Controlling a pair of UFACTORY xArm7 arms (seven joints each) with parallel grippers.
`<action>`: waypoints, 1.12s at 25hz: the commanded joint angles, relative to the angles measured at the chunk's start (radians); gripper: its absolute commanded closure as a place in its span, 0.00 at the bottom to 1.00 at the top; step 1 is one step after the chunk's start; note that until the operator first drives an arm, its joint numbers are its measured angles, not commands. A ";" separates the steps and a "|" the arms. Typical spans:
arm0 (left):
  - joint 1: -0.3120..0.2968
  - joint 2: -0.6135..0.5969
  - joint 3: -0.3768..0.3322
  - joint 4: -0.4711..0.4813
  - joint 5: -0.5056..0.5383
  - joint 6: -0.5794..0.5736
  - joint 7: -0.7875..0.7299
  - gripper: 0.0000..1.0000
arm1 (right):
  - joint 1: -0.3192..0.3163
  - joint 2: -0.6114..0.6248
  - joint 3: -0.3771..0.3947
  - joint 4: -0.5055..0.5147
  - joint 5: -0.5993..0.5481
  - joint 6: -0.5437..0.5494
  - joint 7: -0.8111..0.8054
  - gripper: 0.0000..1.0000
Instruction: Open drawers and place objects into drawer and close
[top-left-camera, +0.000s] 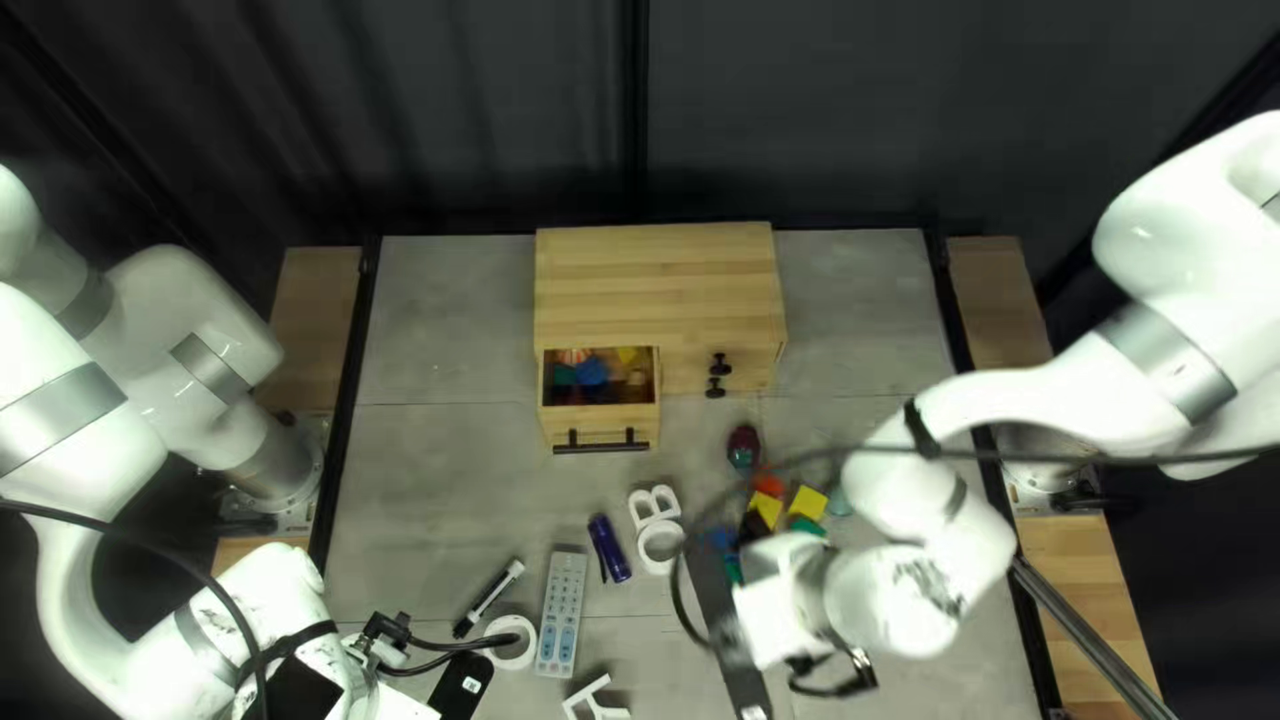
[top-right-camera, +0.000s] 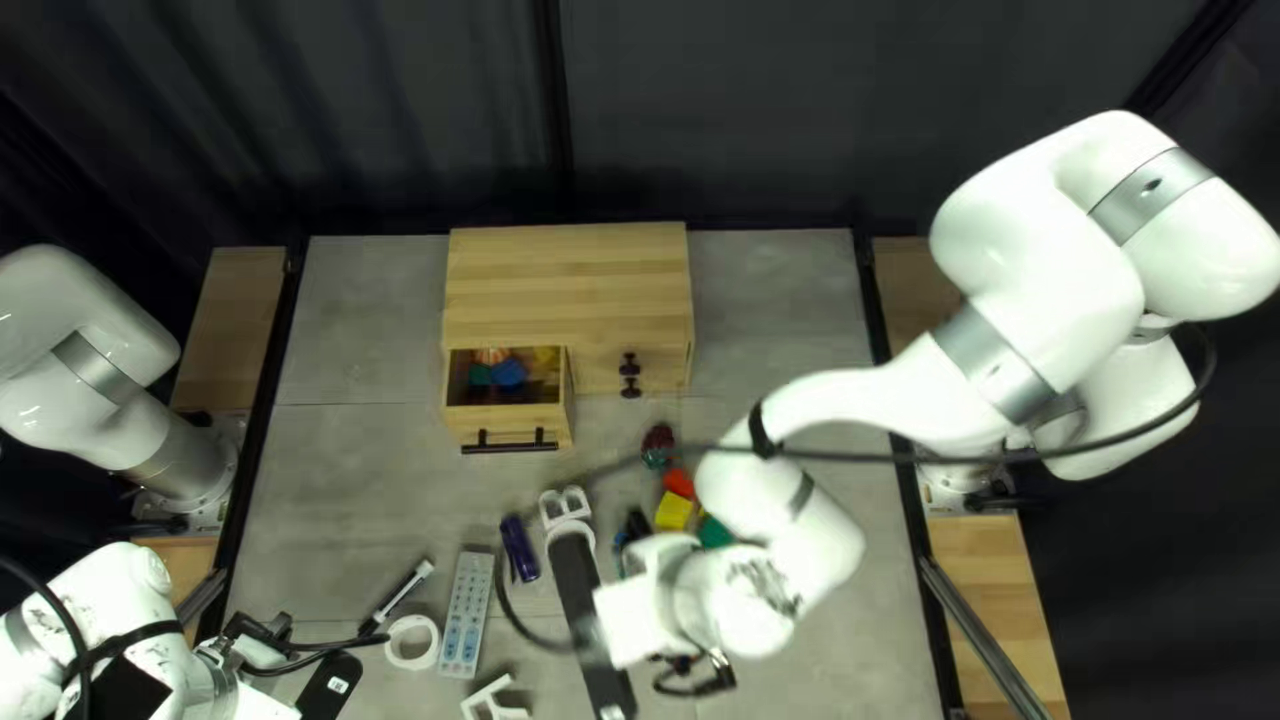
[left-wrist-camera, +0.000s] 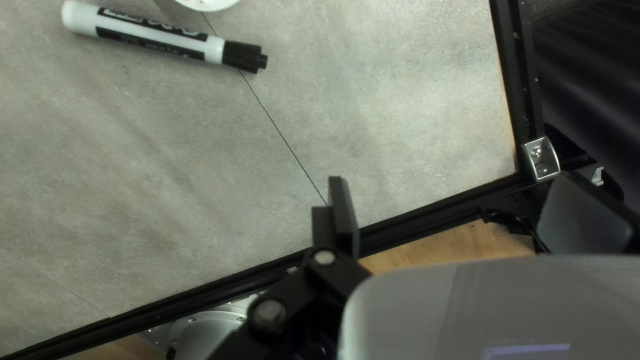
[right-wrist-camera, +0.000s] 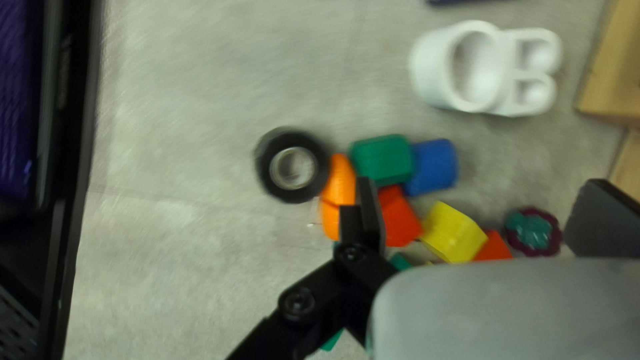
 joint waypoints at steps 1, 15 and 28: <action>0.000 0.000 0.000 0.000 0.000 0.000 0.000 0.00 | 0.033 0.085 0.051 0.071 -0.012 0.048 -0.207 0.00; 0.000 0.000 0.000 0.000 0.000 0.000 0.000 0.00 | -0.055 0.229 0.076 0.104 0.054 0.035 -0.637 0.00; 0.000 0.000 0.000 0.000 0.000 0.000 0.000 0.00 | -0.102 0.295 0.063 0.100 0.081 -0.002 -0.691 0.00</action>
